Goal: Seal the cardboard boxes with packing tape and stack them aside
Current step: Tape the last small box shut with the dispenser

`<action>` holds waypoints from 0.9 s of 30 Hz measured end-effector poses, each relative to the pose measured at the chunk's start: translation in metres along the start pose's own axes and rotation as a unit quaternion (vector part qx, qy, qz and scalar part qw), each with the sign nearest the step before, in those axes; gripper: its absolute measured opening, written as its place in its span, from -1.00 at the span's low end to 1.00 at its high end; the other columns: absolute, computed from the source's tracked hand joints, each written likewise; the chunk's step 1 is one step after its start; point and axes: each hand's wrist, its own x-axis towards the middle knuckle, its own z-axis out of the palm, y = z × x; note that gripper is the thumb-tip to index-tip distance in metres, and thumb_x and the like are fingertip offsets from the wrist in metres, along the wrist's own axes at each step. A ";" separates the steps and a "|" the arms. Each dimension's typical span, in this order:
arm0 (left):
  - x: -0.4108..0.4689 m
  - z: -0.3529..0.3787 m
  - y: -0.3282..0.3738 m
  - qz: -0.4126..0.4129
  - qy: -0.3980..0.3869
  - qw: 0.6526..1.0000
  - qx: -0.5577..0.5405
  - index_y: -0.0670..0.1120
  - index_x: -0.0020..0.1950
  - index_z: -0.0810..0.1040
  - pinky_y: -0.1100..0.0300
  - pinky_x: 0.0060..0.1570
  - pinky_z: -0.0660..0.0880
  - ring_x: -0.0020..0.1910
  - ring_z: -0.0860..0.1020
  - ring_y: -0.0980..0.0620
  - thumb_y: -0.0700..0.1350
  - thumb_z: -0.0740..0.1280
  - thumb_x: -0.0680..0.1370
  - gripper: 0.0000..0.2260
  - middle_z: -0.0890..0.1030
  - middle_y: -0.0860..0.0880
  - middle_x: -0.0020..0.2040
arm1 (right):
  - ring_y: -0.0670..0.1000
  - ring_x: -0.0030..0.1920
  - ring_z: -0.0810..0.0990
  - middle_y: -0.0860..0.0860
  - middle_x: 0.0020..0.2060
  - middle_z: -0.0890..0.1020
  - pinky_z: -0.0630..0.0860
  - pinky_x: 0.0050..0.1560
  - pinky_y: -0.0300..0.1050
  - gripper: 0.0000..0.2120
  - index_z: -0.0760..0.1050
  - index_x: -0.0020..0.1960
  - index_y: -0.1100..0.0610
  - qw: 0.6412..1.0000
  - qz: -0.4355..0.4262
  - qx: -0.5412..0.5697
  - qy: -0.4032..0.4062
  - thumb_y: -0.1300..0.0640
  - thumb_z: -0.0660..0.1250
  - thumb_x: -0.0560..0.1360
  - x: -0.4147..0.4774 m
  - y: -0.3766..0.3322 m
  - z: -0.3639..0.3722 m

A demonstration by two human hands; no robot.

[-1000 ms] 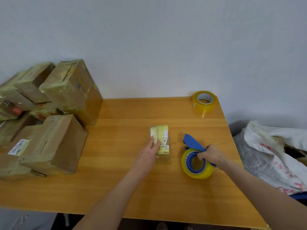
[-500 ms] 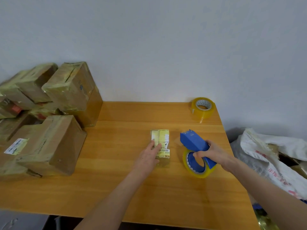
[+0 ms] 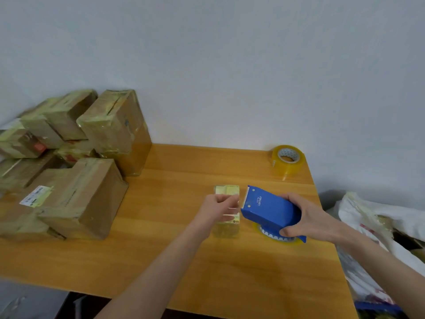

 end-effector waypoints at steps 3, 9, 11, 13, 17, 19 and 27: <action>0.000 -0.001 -0.003 0.015 0.042 0.999 0.007 -0.14 -0.20 0.61 0.29 -0.31 0.55 -0.38 0.56 0.14 -0.19 0.41 0.52 -0.90 0.63 0.03 -0.36 | -0.10 0.00 0.60 -0.07 0.05 0.57 0.61 0.02 -0.03 -0.37 0.42 0.19 -0.09 1.000 -0.016 -0.018 -0.005 0.03 0.53 0.16 0.001 -0.001 0.003; -0.006 0.001 -0.012 -0.003 0.096 0.994 0.052 -0.20 -0.16 0.59 0.27 -0.35 0.51 -0.46 0.51 0.15 -0.21 0.38 0.54 -0.90 0.60 -0.04 -0.35 | -0.16 -0.02 0.55 -0.23 0.02 0.54 0.54 -0.08 -0.22 -0.33 0.32 0.23 -0.24 0.984 -0.057 -0.171 0.002 -0.21 0.49 0.19 0.006 0.000 0.018; -0.008 -0.001 -0.014 -0.003 0.096 0.994 0.044 -0.20 -0.17 0.58 0.28 -0.38 0.51 -0.46 0.50 0.14 -0.23 0.37 0.54 -0.89 0.58 -0.02 -0.37 | -0.17 -0.03 0.54 -0.25 0.00 0.53 0.49 -0.13 -0.30 -0.32 0.29 0.28 -0.25 0.978 -0.066 -0.198 -0.002 -0.21 0.47 0.22 0.008 -0.001 0.019; -0.012 -0.004 -0.015 -0.001 0.096 0.995 0.040 -0.19 -0.20 0.57 0.27 -0.39 0.52 -0.44 0.50 0.12 -0.23 0.38 0.54 -0.88 0.59 -0.03 -0.36 | -0.17 -0.06 0.56 -0.26 -0.03 0.53 0.46 -0.18 -0.33 -0.34 0.29 0.27 -0.27 0.978 -0.069 -0.198 -0.005 -0.16 0.46 0.23 0.010 -0.001 0.017; -0.016 -0.033 -0.017 -0.008 0.134 0.990 0.042 -0.19 -0.18 0.58 0.29 -0.39 0.52 -0.36 0.52 0.10 -0.20 0.39 0.54 -0.89 0.58 -0.05 -0.30 | -0.12 -0.06 0.57 -0.21 -0.03 0.57 0.55 -0.10 -0.15 -0.39 0.32 0.23 -0.26 0.977 -0.056 -0.206 0.004 -0.05 0.51 0.27 0.005 0.005 0.001; -0.018 -0.057 -0.021 -0.014 0.167 0.985 0.038 -0.19 -0.18 0.56 0.28 -0.38 0.54 -0.34 0.50 0.09 -0.18 0.39 0.54 -0.88 0.56 -0.05 -0.29 | -0.13 -0.06 0.58 -0.20 -0.04 0.59 0.57 -0.07 -0.10 -0.45 0.36 0.18 -0.26 0.977 -0.038 -0.209 0.008 -0.03 0.52 0.28 0.000 0.014 -0.010; -0.007 -0.061 -0.041 -0.019 0.210 0.976 0.062 -0.17 -0.19 0.55 0.25 -0.34 0.54 -0.33 0.48 0.07 -0.16 0.36 0.56 -0.85 0.51 -0.03 -0.31 | -0.06 0.03 0.58 -0.18 0.07 0.55 0.57 0.04 -0.01 -0.36 0.30 0.27 -0.23 0.981 0.006 -0.191 -0.010 -0.04 0.51 0.28 0.008 0.035 -0.007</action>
